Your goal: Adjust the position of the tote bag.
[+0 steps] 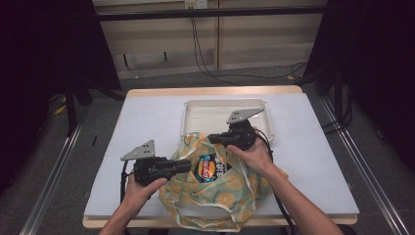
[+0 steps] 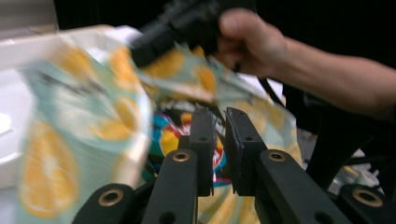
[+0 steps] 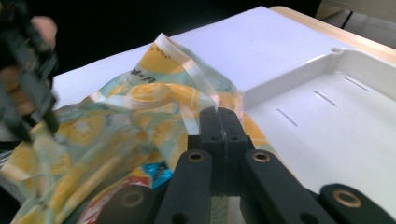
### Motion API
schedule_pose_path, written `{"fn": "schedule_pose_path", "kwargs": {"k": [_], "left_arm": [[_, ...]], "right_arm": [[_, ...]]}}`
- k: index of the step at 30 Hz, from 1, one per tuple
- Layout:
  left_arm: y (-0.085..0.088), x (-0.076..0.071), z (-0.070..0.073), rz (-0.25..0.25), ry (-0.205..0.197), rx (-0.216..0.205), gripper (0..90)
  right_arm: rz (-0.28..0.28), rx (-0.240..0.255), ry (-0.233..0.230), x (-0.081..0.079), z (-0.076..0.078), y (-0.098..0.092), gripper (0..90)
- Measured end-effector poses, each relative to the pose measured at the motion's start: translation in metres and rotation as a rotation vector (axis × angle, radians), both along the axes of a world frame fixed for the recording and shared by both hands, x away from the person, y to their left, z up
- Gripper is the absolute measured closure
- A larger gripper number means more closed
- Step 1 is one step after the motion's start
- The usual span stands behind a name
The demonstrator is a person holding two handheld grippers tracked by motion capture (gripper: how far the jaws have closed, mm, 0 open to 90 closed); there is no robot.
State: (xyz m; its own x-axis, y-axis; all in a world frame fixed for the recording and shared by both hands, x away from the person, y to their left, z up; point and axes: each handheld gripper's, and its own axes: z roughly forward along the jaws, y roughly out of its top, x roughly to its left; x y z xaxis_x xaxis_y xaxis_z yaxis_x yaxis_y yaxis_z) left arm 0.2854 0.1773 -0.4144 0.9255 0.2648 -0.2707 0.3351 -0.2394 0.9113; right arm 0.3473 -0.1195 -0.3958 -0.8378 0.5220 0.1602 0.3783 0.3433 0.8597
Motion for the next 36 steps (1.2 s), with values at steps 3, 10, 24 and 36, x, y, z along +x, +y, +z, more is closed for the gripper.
{"fn": "schedule_pose_path", "kwargs": {"k": [3,10,24,36], "left_arm": [[-0.010,0.001,-0.016,-0.026,0.025,0.050,81.8],[-0.017,-0.002,-0.030,-0.078,0.053,0.116,83.6],[-0.021,-0.010,-0.035,-0.106,0.057,0.147,78.0],[-0.024,-0.009,-0.031,-0.094,0.049,0.127,77.3]], "right_arm": [[-0.031,0.000,0.006,0.009,-0.002,-0.005,90.0],[-0.049,-0.066,0.032,0.018,-0.019,-0.006,90.0],[-0.046,-0.020,0.010,0.003,-0.009,-0.016,71.6],[0.080,0.049,-0.037,-0.029,0.021,-0.013,90.0]]}}
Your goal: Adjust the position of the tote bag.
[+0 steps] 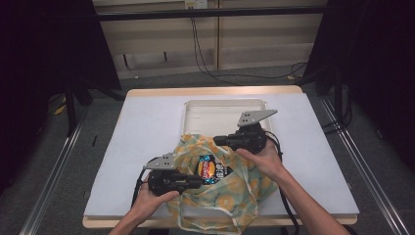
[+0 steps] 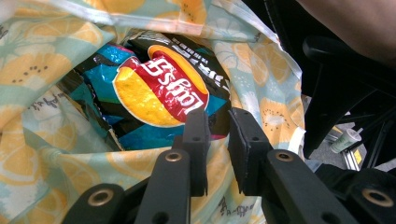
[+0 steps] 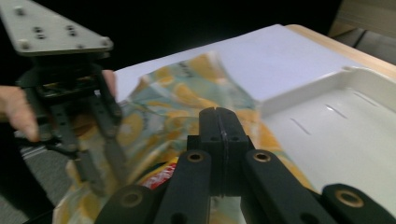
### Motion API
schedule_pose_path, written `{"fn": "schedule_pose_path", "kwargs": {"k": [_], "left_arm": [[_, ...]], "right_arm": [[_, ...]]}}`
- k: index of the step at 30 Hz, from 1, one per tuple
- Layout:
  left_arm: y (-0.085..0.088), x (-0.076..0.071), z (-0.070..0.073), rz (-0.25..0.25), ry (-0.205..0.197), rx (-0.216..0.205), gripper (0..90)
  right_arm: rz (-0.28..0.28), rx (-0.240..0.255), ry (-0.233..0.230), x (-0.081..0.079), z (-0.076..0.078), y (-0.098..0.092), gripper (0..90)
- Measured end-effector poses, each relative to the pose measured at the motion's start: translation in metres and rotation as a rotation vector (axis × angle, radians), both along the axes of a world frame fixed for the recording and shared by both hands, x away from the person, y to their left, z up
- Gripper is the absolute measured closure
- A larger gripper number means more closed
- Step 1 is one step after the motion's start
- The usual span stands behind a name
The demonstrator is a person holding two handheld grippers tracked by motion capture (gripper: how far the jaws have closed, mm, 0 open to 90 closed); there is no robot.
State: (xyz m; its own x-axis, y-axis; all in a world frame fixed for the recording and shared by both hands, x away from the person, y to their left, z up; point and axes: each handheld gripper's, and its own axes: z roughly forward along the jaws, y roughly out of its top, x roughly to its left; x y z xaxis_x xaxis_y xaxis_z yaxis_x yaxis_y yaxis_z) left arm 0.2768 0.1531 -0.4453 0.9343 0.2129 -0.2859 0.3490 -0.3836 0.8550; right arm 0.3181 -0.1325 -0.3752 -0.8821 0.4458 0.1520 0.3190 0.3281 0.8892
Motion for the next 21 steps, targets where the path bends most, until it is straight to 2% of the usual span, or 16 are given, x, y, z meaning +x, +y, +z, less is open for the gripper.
{"fn": "schedule_pose_path", "kwargs": {"k": [3,4,5,8,10,14,21], "left_arm": [[-0.002,0.000,0.000,-0.004,-0.004,0.004,77.3],[-0.002,-0.001,0.000,-0.007,-0.001,-0.001,77.3],[-0.002,-0.001,0.000,-0.010,-0.005,0.005,77.3],[-0.001,-0.003,-0.001,-0.014,-0.002,0.010,77.2],[0.000,-0.004,-0.004,-0.024,0.011,0.012,76.6],[-0.003,-0.007,-0.009,-0.044,0.004,0.044,73.8],[-0.003,-0.009,-0.010,-0.043,0.003,0.059,70.7]], "right_arm": [[0.057,-0.051,0.018,0.000,-0.005,0.018,90.0],[0.062,-0.080,0.019,0.001,-0.008,0.024,88.2],[0.057,-0.107,0.025,0.005,-0.012,0.031,82.0],[0.035,-0.153,0.037,0.016,-0.023,0.039,72.2],[0.030,-0.161,0.048,0.021,-0.028,0.040,64.8],[0.038,-0.157,0.054,0.024,-0.035,0.042,57.0],[0.020,-0.194,0.046,0.030,-0.043,0.048,51.1]]}}
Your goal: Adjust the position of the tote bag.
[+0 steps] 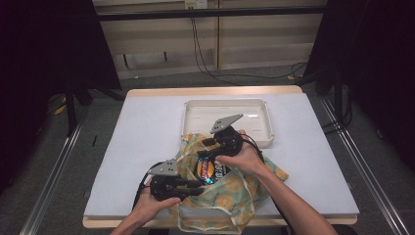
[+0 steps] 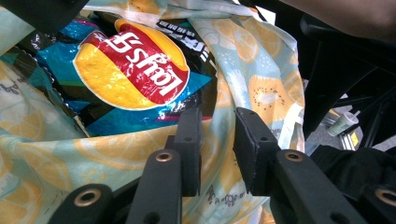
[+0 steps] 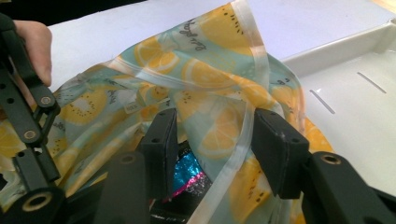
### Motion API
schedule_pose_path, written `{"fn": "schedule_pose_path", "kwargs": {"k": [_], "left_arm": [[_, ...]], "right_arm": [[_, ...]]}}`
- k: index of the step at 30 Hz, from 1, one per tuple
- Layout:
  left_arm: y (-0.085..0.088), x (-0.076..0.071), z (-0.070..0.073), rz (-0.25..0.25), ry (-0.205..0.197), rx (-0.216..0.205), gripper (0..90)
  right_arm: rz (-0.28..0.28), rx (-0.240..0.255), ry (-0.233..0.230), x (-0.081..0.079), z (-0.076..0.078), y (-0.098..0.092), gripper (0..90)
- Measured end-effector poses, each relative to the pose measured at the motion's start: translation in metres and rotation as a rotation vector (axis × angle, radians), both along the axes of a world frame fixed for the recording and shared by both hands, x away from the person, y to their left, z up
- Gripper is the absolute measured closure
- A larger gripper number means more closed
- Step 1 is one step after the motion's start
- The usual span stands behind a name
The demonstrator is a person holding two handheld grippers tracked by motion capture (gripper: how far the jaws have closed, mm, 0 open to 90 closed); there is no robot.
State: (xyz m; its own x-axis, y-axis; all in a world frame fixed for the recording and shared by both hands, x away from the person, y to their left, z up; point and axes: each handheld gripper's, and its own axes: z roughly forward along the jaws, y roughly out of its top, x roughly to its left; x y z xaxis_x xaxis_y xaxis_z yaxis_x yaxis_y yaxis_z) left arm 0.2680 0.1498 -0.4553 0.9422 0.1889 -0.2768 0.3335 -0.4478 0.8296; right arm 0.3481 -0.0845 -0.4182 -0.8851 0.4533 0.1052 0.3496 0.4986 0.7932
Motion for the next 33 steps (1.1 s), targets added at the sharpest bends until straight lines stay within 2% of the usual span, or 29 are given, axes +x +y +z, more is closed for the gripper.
{"fn": "schedule_pose_path", "kwargs": {"k": [3,4,6,7,9,11,12,14,16,19,20,22,24,28,30,31,33], "left_arm": [[-0.001,0.000,-0.001,-0.002,0.002,0.001,70.7],[-0.003,0.000,-0.002,-0.007,0.004,0.009,71.3],[-0.003,-0.001,-0.002,-0.018,-0.001,0.019,74.5],[-0.003,-0.001,-0.003,-0.027,-0.004,0.028,76.9],[-0.004,-0.003,-0.003,-0.033,0.005,0.037,81.9],[-0.006,-0.003,-0.005,-0.035,0.013,0.062,86.9],[-0.008,-0.003,-0.006,-0.040,0.019,0.061,88.9],[-0.008,-0.004,-0.005,-0.038,0.022,0.058,89.4],[-0.009,-0.004,-0.005,-0.038,0.022,0.055,89.4],[-0.009,-0.003,-0.007,-0.047,0.021,0.065,89.3],[-0.009,-0.004,-0.007,-0.045,0.027,0.052,89.1],[-0.007,-0.004,-0.004,-0.044,0.010,0.057,87.3],[-0.003,-0.004,-0.001,-0.028,0.010,0.038,84.2],[0.009,0.000,0.003,0.044,0.007,0.004,77.3],[0.011,0.002,0.003,0.069,-0.004,-0.009,74.0],[0.011,0.003,0.004,0.082,-0.012,0.000,70.0],[0.011,0.005,0.004,0.090,-0.015,-0.012,65.2]], "right_arm": [[-0.013,-0.016,-0.009,0.002,-0.001,0.001,51.3],[-0.032,-0.018,-0.006,0.005,-0.003,0.001,63.2],[-0.041,-0.015,0.006,0.007,-0.003,0.000,74.8],[-0.051,-0.010,0.008,0.009,-0.003,0.000,83.9],[-0.056,0.016,0.014,0.012,-0.001,-0.002,90.0],[-0.065,0.015,0.007,0.014,0.001,-0.002,90.0],[-0.065,0.015,0.011,0.015,0.002,-0.002,90.0],[-0.078,0.014,0.001,0.017,0.003,-0.002,90.0],[-0.113,0.036,-0.005,0.022,0.004,-0.004,90.0],[-0.139,0.064,0.002,0.030,0.002,-0.006,90.0],[-0.142,0.062,0.011,0.031,0.001,-0.005,90.0],[-0.137,0.062,0.016,0.033,-0.003,-0.004,90.0],[-0.126,0.070,0.024,0.033,-0.005,-0.004,90.0],[-0.122,0.068,0.020,0.032,-0.005,0.000,90.0],[-0.113,0.069,0.023,0.032,-0.005,0.001,90.0],[-0.114,0.071,0.022,0.031,-0.005,0.002,90.0],[-0.115,0.075,0.023,0.031,-0.005,0.003,90.0]]}}
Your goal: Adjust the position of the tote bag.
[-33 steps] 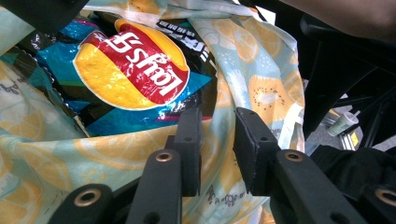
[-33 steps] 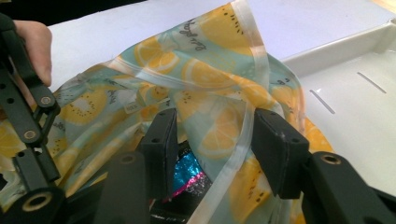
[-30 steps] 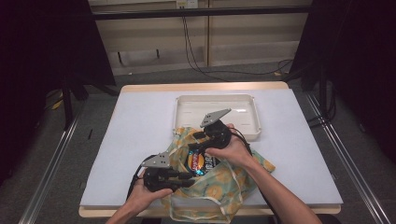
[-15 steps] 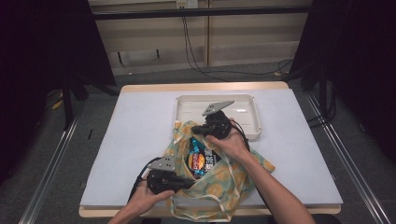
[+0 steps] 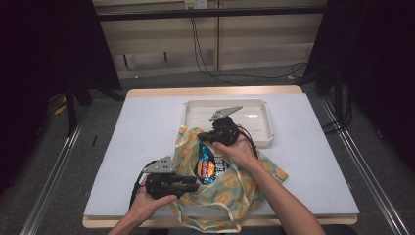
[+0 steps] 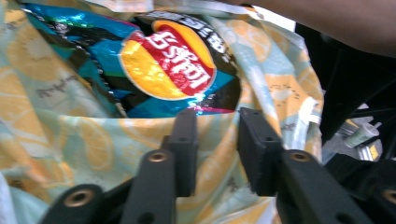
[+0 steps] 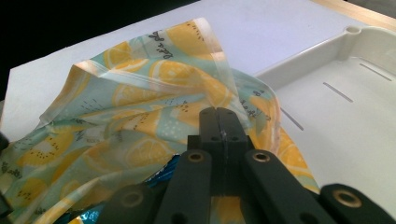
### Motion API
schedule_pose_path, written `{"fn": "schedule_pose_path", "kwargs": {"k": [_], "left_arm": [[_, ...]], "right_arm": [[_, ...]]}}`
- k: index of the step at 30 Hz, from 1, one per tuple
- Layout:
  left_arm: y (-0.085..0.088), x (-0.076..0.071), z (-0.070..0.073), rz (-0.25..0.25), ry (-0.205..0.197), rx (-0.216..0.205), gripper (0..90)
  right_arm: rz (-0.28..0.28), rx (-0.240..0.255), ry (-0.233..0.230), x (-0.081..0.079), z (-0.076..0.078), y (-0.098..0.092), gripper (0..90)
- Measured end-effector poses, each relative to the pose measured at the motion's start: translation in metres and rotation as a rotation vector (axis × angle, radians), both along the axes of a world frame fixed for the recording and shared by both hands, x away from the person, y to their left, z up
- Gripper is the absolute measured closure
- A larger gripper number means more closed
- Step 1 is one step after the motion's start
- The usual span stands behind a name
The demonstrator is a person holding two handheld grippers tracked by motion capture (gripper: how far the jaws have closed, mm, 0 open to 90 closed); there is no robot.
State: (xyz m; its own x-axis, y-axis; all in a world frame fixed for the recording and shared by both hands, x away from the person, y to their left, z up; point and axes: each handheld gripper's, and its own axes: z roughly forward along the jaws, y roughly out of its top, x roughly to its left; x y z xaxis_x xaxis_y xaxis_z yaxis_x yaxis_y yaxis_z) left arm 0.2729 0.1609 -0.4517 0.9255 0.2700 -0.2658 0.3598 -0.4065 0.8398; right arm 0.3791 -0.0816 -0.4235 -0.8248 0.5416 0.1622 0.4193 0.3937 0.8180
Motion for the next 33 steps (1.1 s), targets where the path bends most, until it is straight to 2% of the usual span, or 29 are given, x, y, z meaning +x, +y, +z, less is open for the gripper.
{"fn": "schedule_pose_path", "kwargs": {"k": [3,5,7,9,11,14,16,17,20,22,23,27,29,33], "left_arm": [[0.001,0.001,0.000,0.002,-0.018,-0.007,61.6],[-0.001,0.003,0.002,-0.009,-0.022,-0.029,60.8],[-0.006,0.005,0.003,-0.021,-0.033,-0.038,54.0],[-0.009,0.006,0.002,-0.019,-0.047,-0.004,47.2],[-0.010,0.008,-0.002,-0.016,-0.026,0.008,37.6],[-0.009,0.006,-0.004,-0.029,-0.046,0.029,37.0],[-0.009,0.004,-0.005,-0.055,-0.067,0.062,37.6],[-0.009,0.004,-0.005,-0.055,-0.067,0.062,38.5],[-0.009,-0.004,-0.009,-0.101,-0.096,0.128,39.0],[-0.009,-0.006,-0.008,-0.101,-0.112,0.145,46.7],[-0.008,-0.006,-0.008,-0.099,-0.117,0.155,53.7],[-0.005,-0.001,-0.008,-0.108,-0.086,0.158,77.7],[-0.005,-0.002,-0.009,-0.112,-0.078,0.147,87.5],[0.000,-0.004,-0.005,-0.107,-0.060,0.146,90.0]], "right_arm": [[0.000,0.001,-0.001,0.000,0.000,0.000,90.0],[0.001,0.007,0.004,0.001,0.000,-0.001,90.0],[0.000,0.002,0.007,0.001,0.000,-0.002,90.0],[-0.001,0.006,0.008,0.001,0.000,-0.002,90.0],[0.003,0.002,0.008,0.001,0.000,-0.002,90.0],[0.001,0.000,0.010,0.001,-0.001,-0.002,90.0],[0.000,0.005,0.010,0.001,-0.001,-0.002,90.0],[-0.002,0.003,0.011,0.002,-0.001,-0.002,90.0],[0.004,0.007,0.015,0.002,-0.002,-0.002,90.0],[0.004,0.003,0.016,0.002,-0.002,-0.002,90.0],[0.006,-0.004,0.017,0.003,-0.002,-0.001,90.0],[0.006,0.003,0.019,0.003,-0.001,-0.002,87.0],[0.008,0.003,0.018,0.003,-0.001,-0.002,86.5],[0.009,-0.004,0.023,0.003,-0.001,-0.003,83.2]]}}
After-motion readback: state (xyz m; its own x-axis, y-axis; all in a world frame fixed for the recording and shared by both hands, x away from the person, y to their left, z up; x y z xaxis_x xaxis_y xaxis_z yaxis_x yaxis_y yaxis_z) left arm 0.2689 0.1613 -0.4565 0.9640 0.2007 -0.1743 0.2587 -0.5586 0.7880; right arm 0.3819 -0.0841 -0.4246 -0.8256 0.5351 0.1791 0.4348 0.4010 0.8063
